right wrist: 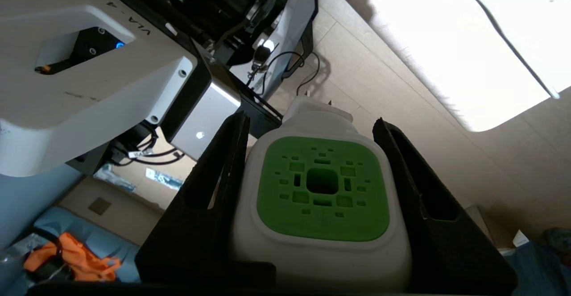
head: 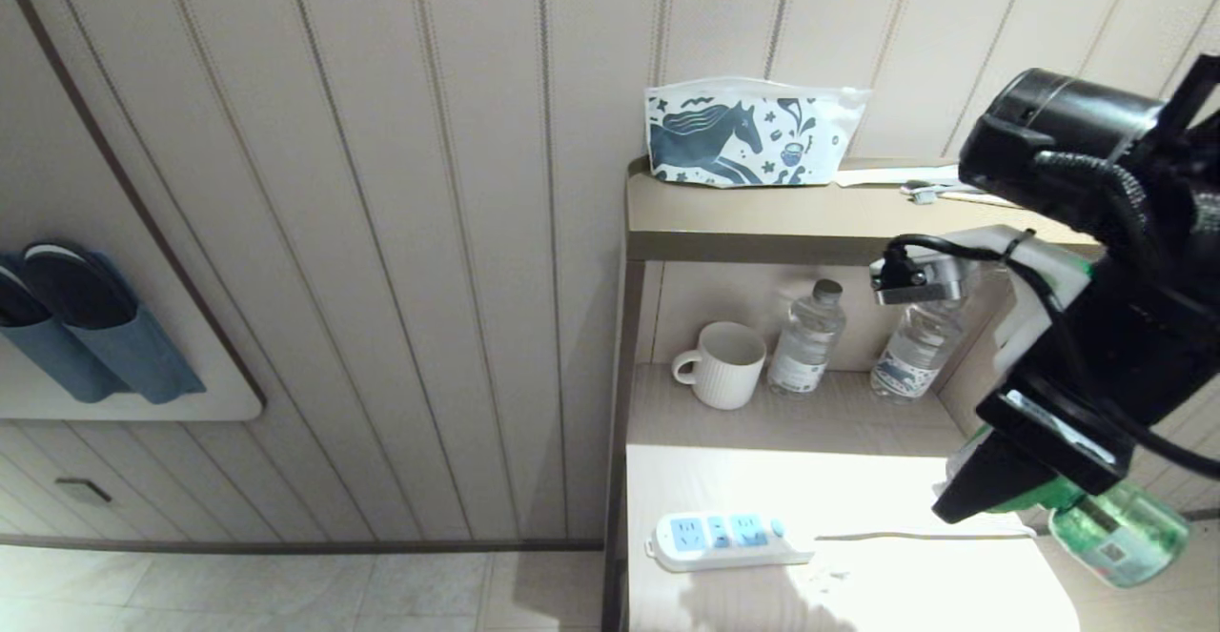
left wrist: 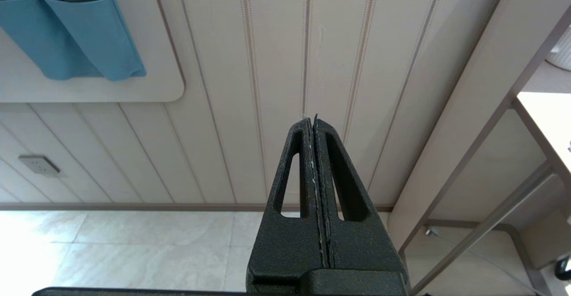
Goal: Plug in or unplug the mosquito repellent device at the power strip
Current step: Insert the plug into the socket
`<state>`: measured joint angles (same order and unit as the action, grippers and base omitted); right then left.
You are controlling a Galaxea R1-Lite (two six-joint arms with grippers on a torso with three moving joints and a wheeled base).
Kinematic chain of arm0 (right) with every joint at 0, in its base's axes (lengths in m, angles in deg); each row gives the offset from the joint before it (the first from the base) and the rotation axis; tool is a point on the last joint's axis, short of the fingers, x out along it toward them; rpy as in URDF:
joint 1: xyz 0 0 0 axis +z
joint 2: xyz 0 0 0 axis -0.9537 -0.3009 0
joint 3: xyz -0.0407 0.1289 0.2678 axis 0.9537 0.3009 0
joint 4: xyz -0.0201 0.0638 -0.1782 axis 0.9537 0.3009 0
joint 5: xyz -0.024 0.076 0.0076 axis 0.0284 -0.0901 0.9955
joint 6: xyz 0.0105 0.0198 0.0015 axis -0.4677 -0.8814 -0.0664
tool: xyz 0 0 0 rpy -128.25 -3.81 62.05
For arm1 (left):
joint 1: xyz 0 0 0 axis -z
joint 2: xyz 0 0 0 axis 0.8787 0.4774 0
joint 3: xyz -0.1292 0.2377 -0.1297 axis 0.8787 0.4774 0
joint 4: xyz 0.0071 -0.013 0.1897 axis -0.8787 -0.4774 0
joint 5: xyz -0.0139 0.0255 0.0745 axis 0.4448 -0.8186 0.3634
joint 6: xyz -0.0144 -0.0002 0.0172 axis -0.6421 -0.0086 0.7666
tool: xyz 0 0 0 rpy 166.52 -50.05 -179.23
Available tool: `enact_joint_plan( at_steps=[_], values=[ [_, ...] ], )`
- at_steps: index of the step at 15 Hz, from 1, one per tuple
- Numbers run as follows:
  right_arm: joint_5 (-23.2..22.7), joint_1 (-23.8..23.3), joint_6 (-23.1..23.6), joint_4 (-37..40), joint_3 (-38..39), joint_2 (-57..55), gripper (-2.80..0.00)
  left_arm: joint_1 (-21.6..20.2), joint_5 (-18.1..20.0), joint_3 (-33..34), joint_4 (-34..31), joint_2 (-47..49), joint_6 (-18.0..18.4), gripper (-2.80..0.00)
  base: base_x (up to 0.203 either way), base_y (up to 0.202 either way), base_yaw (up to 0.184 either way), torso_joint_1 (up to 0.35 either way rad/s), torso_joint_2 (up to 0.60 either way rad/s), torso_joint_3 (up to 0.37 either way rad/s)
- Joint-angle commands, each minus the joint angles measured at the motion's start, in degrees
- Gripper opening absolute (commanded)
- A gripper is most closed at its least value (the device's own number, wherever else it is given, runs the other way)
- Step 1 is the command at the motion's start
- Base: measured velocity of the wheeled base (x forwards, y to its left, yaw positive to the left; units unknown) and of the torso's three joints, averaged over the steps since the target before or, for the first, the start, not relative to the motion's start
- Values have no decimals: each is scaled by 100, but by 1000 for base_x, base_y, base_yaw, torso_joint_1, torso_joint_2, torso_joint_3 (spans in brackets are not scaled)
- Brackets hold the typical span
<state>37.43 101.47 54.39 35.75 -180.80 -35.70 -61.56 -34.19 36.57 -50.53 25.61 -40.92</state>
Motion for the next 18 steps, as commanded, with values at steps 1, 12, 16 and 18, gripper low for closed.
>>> enact_joint_plan(
  at_steps=[1,12,16,18],
  values=[
    [-11,69,-2,273,80,-314,-280,-1,0,0,0,9,0,-280,0,0,0,0,0,0],
    [-10,308,-301,-147,430,-1384,-280,-1,0,0,0,9,0,-280,0,0,0,0,0,0],
    [-33,685,-1481,-560,146,-1983,-280,-1,0,0,0,9,0,-280,0,0,0,0,0,0],
    [-95,690,-1566,-618,-77,-2170,-280,-1,0,0,0,9,0,-280,0,0,0,0,0,0]
  ],
)
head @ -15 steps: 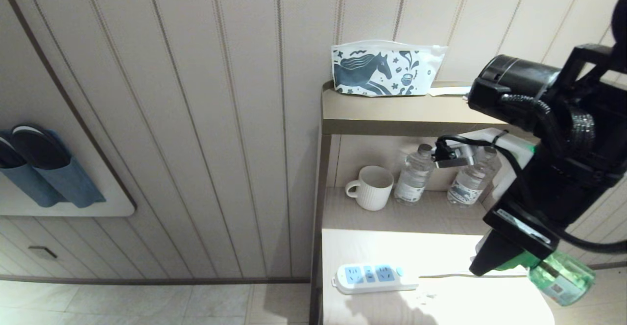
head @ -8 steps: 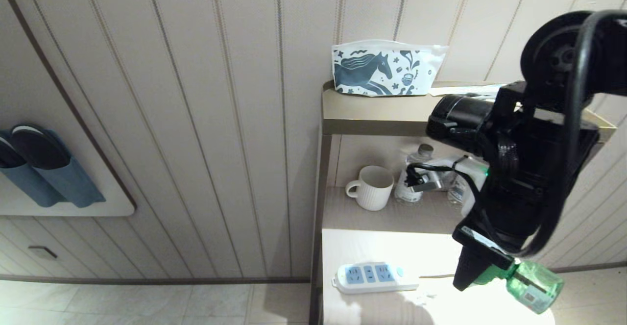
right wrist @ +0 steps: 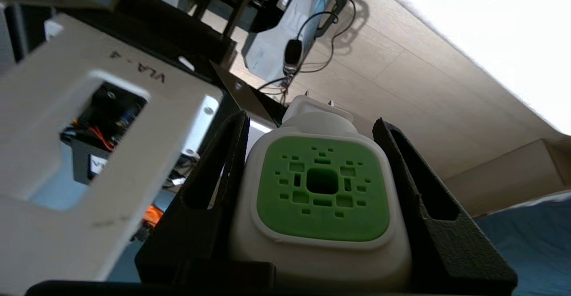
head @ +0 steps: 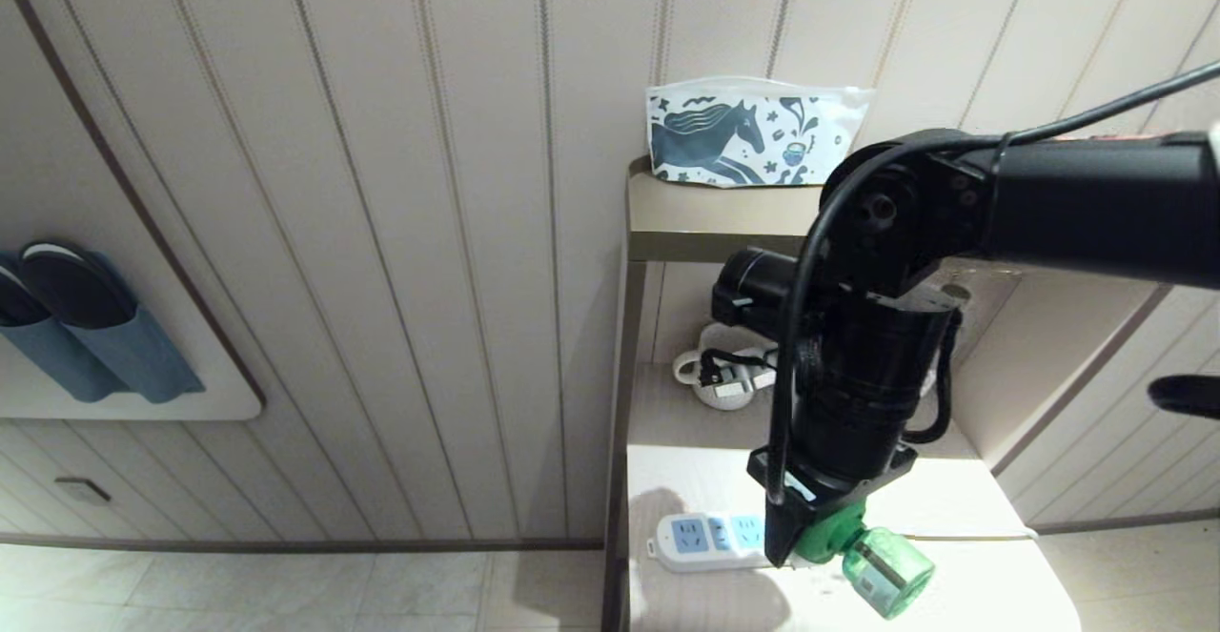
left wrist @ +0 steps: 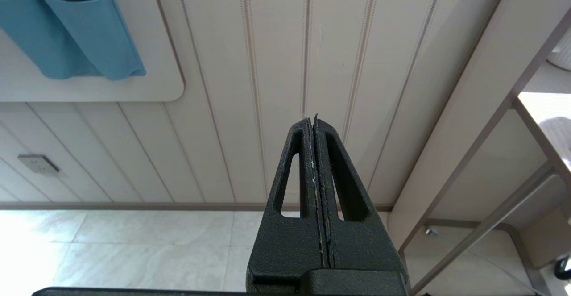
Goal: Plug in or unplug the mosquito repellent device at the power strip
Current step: Insert the plug into the socket
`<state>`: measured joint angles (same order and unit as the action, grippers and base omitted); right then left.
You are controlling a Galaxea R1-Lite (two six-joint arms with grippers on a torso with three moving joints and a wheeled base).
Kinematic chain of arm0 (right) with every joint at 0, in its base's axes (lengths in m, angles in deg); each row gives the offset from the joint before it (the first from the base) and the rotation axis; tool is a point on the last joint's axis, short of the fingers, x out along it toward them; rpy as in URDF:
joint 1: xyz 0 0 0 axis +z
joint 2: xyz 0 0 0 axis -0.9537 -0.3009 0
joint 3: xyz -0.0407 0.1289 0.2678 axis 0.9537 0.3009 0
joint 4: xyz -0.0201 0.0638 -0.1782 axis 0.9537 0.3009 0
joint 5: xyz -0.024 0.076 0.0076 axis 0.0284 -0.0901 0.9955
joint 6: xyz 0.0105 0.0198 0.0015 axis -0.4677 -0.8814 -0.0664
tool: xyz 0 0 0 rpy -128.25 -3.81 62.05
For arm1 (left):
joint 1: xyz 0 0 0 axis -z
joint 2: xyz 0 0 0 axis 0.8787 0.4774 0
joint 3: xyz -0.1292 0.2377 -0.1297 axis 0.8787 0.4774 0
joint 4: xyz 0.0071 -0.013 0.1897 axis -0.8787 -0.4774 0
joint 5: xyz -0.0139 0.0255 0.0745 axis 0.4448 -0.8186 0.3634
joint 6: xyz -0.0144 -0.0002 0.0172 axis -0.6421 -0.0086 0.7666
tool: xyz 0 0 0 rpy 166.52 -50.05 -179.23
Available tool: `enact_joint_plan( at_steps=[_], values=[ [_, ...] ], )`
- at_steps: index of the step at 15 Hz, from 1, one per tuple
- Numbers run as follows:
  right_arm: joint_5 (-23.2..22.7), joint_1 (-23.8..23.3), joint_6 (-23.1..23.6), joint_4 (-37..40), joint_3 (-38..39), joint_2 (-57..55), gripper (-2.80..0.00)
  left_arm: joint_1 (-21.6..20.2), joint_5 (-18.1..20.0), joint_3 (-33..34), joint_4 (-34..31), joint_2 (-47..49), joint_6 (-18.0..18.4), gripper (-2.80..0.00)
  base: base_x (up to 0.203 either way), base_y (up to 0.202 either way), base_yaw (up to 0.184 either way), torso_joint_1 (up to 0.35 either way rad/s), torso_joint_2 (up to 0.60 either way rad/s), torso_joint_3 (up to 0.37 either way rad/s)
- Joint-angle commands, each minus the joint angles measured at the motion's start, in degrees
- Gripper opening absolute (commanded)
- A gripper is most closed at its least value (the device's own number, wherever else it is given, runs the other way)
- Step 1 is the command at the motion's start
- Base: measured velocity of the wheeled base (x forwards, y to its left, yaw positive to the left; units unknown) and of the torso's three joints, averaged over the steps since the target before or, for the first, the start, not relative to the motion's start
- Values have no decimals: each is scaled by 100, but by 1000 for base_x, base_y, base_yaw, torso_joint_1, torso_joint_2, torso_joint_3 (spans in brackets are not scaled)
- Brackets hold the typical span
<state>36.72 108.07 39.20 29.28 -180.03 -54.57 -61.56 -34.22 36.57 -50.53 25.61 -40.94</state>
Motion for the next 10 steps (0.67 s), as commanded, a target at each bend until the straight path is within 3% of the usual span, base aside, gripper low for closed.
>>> enact_joint_plan(
  at_steps=[1,6,10],
  values=[
    [-46,45,-191,-22,-227,-414,-280,-1,2,0,0,9,2,-280,0,0,0,0,0,0],
    [-52,68,-714,-932,-53,-610,-280,-1,2,0,0,9,2,-280,0,0,0,0,0,0],
    [9,93,-781,-1996,746,-380,-280,-1,2,0,0,9,-4,-280,0,0,0,0,0,0]
  ],
)
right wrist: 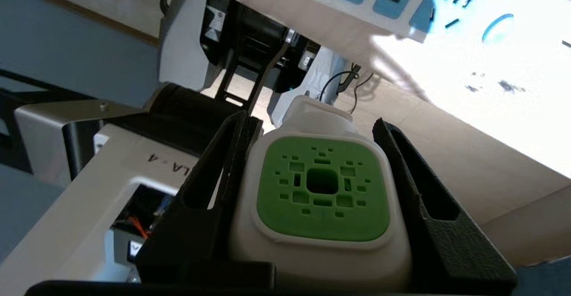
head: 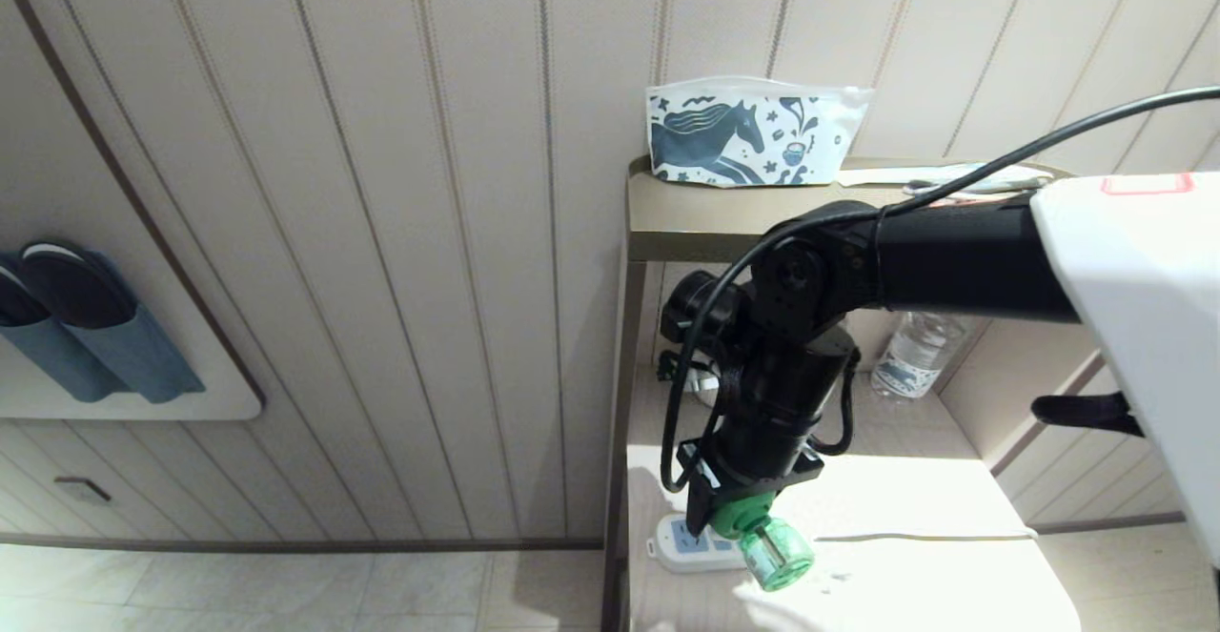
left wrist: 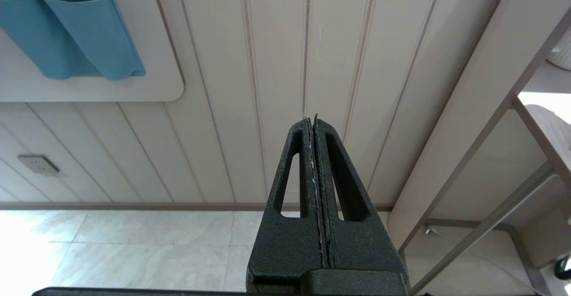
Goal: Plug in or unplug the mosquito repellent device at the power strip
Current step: Insert the plug into the socket
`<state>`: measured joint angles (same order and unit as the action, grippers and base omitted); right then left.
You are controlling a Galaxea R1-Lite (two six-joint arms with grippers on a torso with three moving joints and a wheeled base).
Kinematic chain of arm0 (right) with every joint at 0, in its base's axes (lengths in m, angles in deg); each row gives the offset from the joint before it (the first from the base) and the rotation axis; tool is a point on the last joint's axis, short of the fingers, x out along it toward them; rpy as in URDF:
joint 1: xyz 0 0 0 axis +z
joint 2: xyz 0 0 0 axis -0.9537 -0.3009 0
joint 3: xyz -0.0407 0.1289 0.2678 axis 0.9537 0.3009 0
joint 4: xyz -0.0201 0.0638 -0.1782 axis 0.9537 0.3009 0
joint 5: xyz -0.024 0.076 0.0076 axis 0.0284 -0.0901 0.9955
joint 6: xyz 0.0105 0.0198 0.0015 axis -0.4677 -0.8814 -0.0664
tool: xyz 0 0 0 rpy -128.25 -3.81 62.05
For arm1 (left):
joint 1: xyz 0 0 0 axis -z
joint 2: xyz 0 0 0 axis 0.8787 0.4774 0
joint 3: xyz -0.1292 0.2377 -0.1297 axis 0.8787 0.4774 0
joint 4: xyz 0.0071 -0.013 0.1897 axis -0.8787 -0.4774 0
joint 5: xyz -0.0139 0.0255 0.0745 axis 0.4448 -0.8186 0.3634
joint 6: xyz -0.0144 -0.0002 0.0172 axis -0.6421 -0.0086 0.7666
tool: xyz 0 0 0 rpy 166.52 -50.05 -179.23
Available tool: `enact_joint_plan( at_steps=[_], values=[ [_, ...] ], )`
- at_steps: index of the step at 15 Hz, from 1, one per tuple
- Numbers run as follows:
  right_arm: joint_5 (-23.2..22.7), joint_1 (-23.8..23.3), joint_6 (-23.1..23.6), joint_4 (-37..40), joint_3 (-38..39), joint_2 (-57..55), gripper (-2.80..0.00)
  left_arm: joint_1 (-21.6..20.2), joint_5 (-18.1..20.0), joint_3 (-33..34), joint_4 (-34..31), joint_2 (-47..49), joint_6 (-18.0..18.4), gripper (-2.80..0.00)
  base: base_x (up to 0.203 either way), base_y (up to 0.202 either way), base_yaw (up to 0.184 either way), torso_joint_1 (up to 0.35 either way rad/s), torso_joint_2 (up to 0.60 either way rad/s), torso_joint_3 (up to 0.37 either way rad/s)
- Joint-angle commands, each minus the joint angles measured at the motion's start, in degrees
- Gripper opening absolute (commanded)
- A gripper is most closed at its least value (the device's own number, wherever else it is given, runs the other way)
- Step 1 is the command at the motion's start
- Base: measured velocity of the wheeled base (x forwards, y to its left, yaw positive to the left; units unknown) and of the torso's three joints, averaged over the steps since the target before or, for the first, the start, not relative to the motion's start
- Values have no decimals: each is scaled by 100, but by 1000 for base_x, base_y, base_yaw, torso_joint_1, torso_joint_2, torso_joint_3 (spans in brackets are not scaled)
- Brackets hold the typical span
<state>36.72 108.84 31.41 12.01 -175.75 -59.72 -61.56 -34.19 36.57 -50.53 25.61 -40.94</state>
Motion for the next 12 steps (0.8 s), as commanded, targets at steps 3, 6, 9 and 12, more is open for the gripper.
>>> enact_joint_plan(
  at_steps=[3,6,9,12],
  values=[
    [394,108,-36,-670,641,218,-280,-1,0,0,0,9,2,-280,0,0,0,0,0,0],
    [414,109,-90,-702,643,156,-280,-1,0,0,0,9,2,-280,0,0,0,0,0,0],
    [468,109,-59,-910,798,103,-280,-1,0,0,0,9,2,-280,0,0,0,0,0,0],
    [675,177,-55,-1437,1118,23,-280,-1,0,0,0,9,2,-280,0,0,0,0,0,0]
  ],
)
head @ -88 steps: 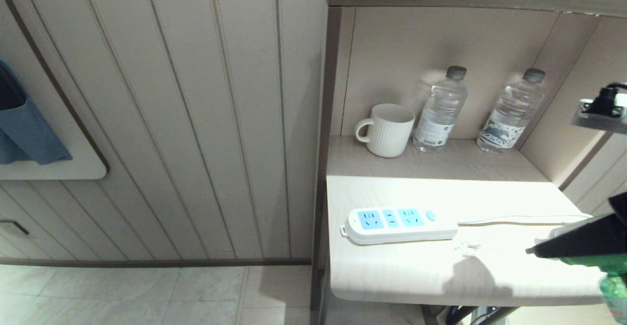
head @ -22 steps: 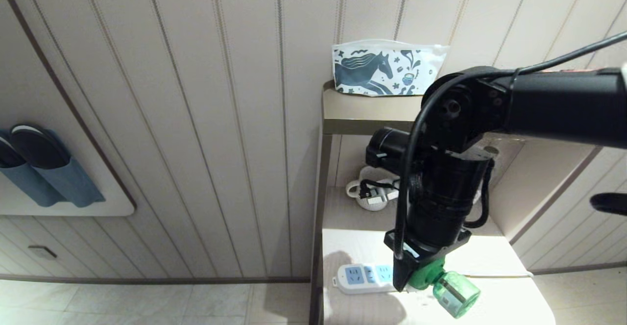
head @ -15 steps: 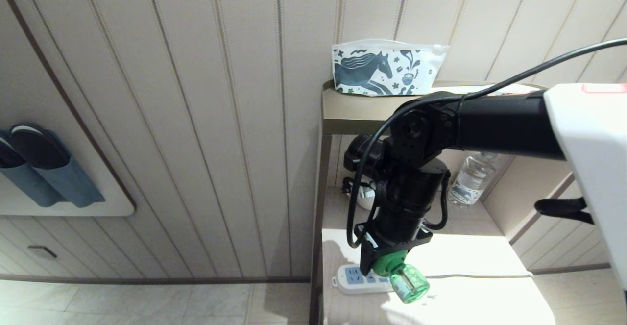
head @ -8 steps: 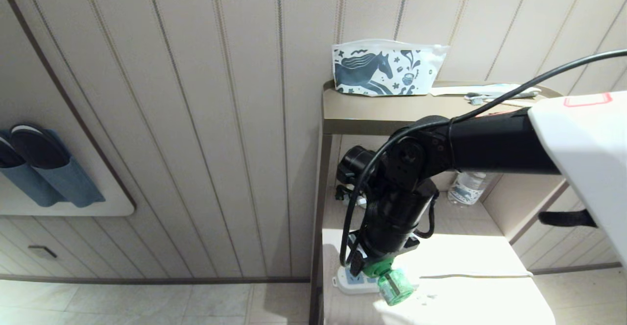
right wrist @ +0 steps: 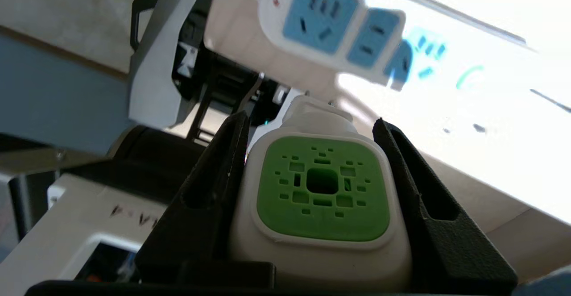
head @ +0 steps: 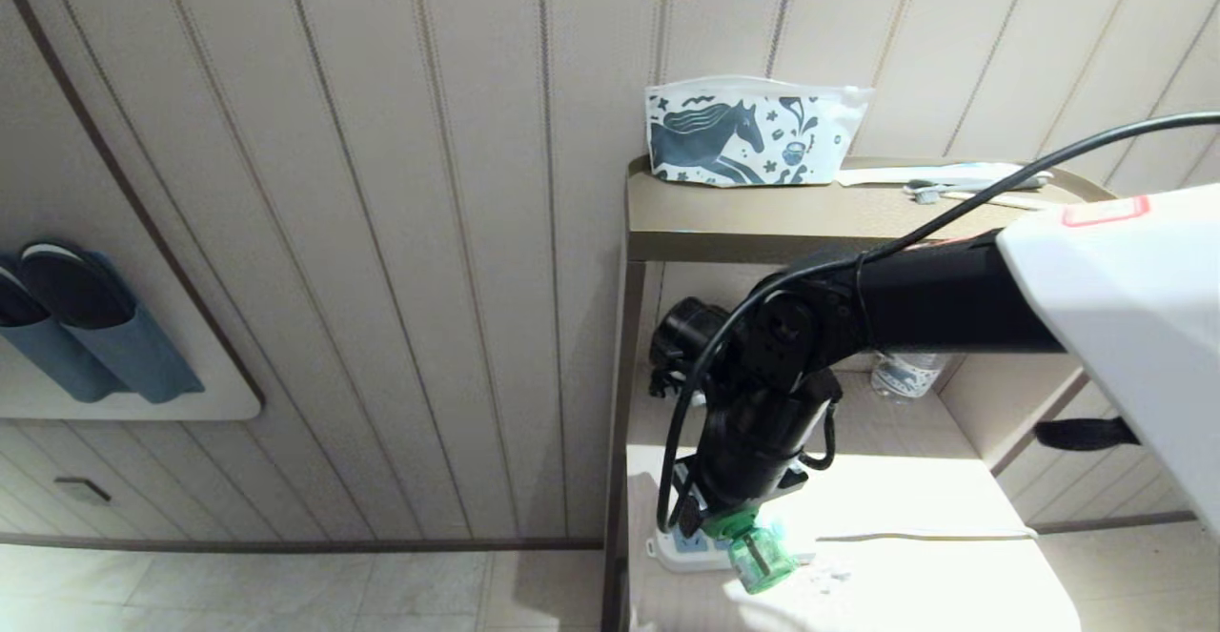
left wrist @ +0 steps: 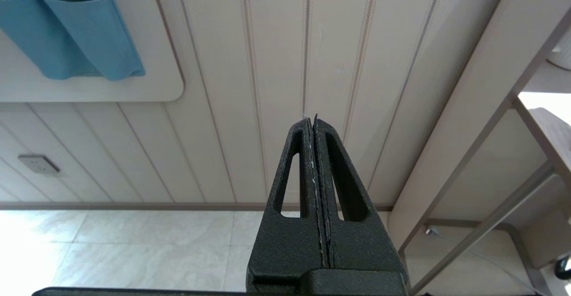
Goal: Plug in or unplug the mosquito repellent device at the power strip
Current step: Insert the plug into the socket
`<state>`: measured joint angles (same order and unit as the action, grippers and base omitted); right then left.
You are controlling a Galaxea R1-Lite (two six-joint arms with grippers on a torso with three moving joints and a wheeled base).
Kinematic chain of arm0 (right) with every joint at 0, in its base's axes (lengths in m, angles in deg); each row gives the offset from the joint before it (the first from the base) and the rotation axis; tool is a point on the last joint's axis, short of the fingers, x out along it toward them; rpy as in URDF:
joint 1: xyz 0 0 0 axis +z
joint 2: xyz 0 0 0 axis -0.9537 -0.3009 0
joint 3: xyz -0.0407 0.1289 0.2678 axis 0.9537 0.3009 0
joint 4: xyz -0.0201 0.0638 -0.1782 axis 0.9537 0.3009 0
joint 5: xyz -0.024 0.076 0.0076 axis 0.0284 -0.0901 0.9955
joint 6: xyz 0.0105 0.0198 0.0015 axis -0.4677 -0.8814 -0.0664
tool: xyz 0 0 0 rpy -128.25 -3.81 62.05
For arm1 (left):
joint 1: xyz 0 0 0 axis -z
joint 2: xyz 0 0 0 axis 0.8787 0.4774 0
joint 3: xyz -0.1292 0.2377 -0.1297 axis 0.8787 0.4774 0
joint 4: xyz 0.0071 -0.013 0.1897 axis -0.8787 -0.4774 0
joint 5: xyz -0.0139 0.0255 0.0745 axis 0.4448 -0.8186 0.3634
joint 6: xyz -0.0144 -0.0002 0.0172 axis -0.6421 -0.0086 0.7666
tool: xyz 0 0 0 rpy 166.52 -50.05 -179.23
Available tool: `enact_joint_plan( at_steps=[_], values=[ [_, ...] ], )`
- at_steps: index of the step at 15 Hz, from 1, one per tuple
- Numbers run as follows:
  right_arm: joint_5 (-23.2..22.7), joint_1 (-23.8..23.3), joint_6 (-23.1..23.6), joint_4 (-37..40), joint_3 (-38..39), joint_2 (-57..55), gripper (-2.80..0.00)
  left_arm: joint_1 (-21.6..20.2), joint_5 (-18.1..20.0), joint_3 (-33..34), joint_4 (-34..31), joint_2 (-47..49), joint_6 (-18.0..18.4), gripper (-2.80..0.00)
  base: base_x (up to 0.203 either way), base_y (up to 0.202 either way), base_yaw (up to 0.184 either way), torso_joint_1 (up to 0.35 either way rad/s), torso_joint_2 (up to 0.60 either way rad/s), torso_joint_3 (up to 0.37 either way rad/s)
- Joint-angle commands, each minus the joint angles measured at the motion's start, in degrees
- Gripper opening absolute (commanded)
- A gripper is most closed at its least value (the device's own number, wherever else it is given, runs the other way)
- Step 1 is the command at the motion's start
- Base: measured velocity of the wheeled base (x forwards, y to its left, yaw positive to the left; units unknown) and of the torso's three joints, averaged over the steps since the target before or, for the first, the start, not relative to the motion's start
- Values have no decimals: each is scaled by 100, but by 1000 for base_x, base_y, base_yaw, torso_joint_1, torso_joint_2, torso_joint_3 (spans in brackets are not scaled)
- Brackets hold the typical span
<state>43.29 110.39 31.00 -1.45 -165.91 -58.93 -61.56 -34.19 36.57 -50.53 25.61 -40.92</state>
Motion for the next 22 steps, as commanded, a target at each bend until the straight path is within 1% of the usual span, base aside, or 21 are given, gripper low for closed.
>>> enact_joint_plan(
  at_steps=[1,6,12,14,22],
  values=[
    [11,17,-15,-108,159,-71,-280,-1,0,0,0,9,0,-280,0,0,0,0,0,0],
    [-16,16,-24,-133,152,-184,-280,-1,0,0,0,9,-1,-280,0,0,0,0,0,0],
    [-7,4,-54,-348,151,-309,-280,-1,0,0,0,9,0,-280,0,0,0,0,0,0],
    [-7,7,-258,-406,158,-309,-280,-1,0,0,0,9,0,-280,0,0,0,0,0,0],
    [-7,-63,-333,-737,775,36,-280,-1,0,0,0,9,0,-280,0,0,0,0,0,0]
  ],
)
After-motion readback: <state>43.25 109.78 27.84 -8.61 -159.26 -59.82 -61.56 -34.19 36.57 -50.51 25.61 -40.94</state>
